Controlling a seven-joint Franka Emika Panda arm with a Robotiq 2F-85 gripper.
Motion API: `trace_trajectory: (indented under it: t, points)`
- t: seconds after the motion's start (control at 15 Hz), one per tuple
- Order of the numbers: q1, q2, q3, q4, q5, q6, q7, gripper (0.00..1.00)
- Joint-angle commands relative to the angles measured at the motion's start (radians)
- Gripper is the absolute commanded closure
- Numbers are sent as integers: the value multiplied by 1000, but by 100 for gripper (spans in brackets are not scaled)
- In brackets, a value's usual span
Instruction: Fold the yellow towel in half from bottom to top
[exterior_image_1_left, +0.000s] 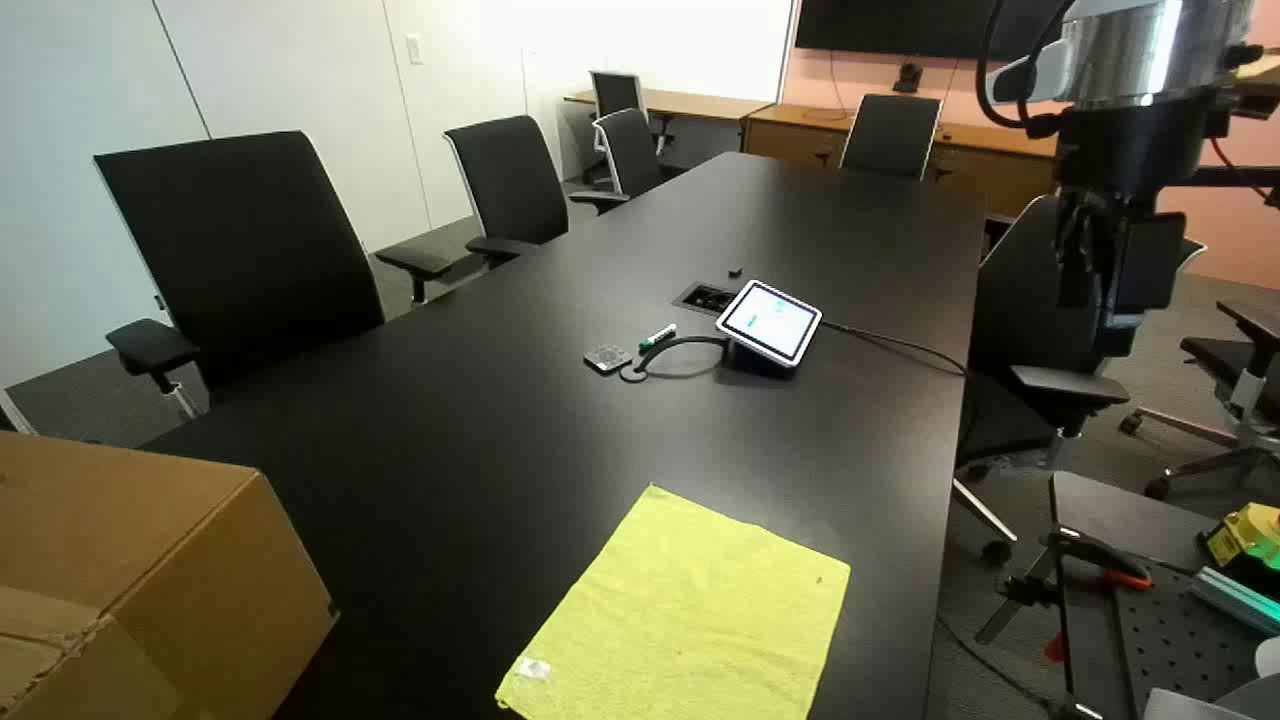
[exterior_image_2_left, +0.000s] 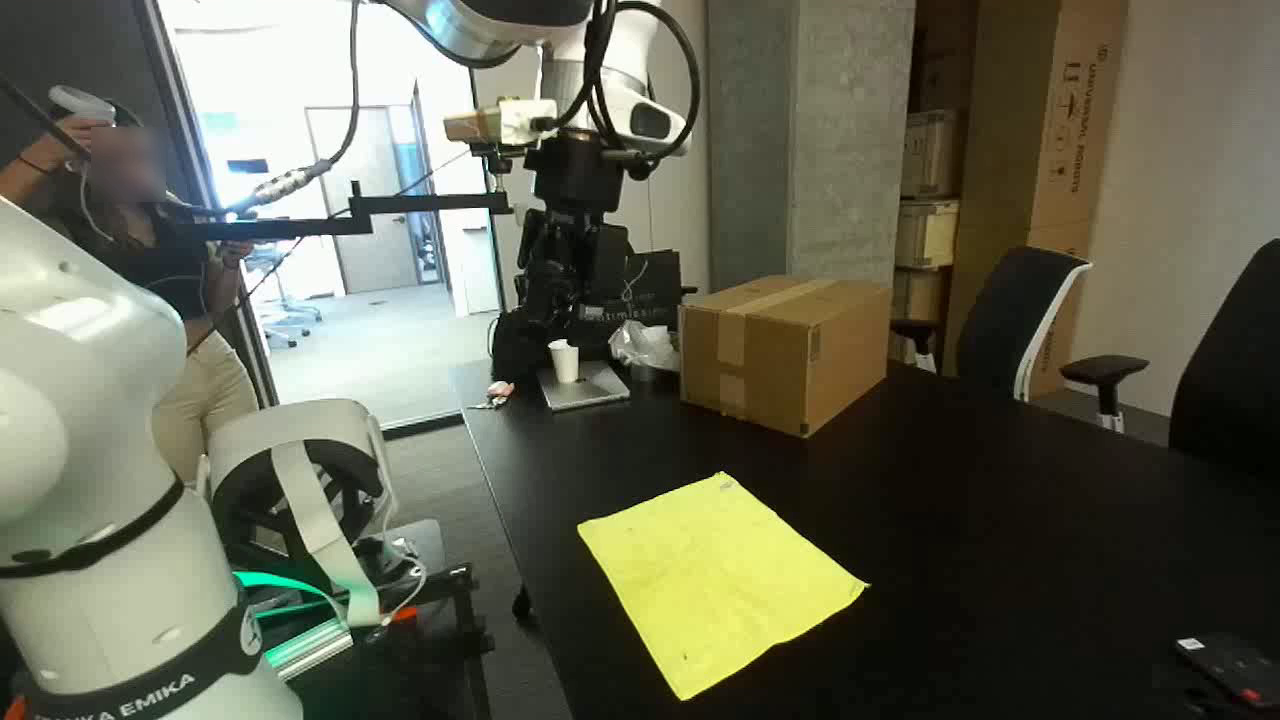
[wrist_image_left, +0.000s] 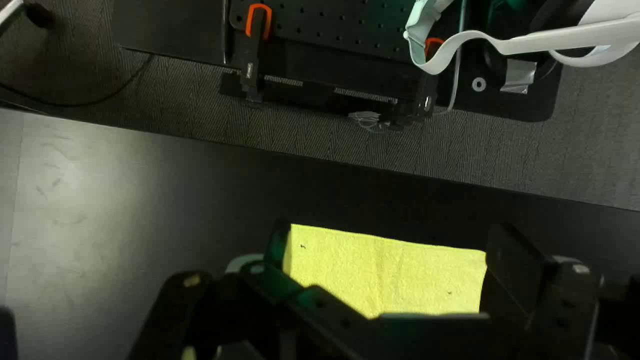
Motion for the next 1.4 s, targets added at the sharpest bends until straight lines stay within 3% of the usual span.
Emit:
trace_trajectory:
  t: [0.0,0.53,0.67,1.0,1.33]
  points:
    - [-4,0,4,4,2,-1,-1,0]
    - [-9,41,6,-19,-17,54,-4,0]
    - [-11,83,10,-47,-28,122,0,0]
    - [-6,292,8,-133,-16,449,1,0]
    - [-11,532,15,-118,-10,642,1,0]
